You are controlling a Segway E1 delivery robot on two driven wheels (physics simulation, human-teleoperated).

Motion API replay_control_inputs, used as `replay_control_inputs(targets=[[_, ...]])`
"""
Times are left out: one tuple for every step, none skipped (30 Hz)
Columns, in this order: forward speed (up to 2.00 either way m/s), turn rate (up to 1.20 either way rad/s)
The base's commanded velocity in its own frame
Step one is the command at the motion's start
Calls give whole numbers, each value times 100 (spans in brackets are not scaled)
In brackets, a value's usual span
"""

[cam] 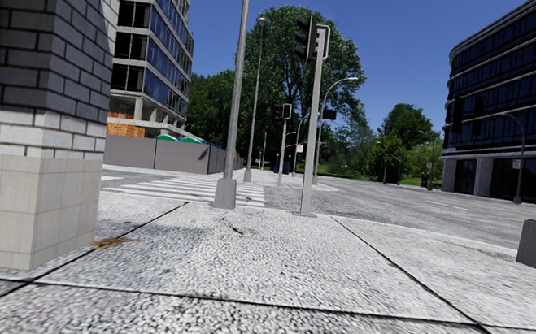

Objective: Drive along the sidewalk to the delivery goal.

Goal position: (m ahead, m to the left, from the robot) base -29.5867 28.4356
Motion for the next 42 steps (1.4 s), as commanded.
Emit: replay_control_inputs(targets=[[0,0],[0,0],[0,0],[0,0],[0,0],[0,0],[0,0],[0,0],[0,0],[0,0],[0,0],[0,0],[0,0],[0,0],[0,0],[0,0],[0,0],[0,0],[0,0],[0,0],[0,0],[0,0],[0,0],[0,0],[0,0],[0,0],[0,0],[0,0],[0,0],[0,0],[153,0],[153,0],[200,0],[200,0],[200,0],[200,0],[200,0],[200,0],[200,0],[200,0],[200,0],[200,0]])
